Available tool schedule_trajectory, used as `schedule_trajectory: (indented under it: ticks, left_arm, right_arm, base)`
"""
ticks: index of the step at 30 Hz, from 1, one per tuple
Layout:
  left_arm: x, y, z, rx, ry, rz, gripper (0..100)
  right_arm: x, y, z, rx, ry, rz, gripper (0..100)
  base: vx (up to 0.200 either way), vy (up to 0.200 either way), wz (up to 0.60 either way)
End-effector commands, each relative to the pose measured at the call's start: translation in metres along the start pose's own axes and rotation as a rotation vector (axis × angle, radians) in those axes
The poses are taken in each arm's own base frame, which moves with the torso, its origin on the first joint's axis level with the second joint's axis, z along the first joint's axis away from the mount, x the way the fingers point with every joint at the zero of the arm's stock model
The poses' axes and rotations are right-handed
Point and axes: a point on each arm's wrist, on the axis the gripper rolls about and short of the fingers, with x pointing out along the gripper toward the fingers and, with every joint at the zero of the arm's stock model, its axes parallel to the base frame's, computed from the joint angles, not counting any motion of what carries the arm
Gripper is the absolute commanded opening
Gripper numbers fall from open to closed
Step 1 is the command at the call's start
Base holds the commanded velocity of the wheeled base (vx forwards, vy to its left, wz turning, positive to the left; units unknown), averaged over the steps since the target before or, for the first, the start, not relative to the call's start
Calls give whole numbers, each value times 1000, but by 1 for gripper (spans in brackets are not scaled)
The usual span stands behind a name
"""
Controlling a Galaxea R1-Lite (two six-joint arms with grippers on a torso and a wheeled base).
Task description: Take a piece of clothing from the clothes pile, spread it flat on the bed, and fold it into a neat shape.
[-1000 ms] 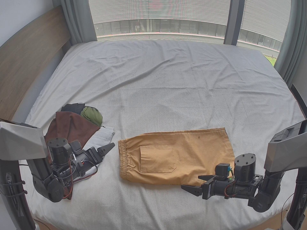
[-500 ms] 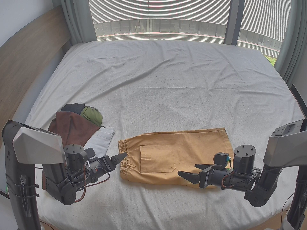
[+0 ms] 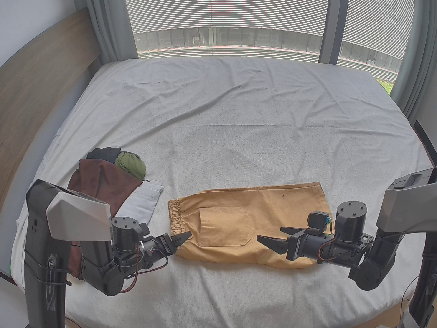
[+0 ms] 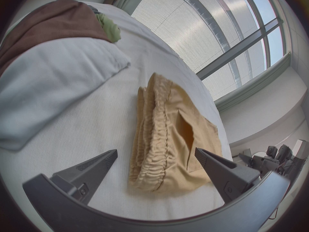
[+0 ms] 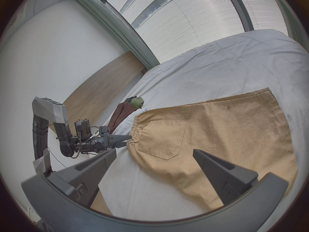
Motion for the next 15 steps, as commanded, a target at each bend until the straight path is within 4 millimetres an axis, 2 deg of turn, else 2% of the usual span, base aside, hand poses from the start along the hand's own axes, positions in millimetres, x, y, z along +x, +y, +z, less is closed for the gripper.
schedule_trajectory:
  ticks: [1, 10, 15]
  left_arm:
    - [8, -2, -10, 6, 44, 3, 100]
    - [18, -11, -11, 13, 73, 14, 100]
    - [26, -22, -8, 15, 70, -10, 100]
  right_arm:
    - [0, -1, 1, -1, -12, 0, 100]
    - [0, 0, 3, -1, -30, 7, 100]
    - [0, 0, 3, -1, -29, 8, 100]
  base:
    - [0, 0, 0]
    - [0, 0, 0]
    - [0, 0, 0]
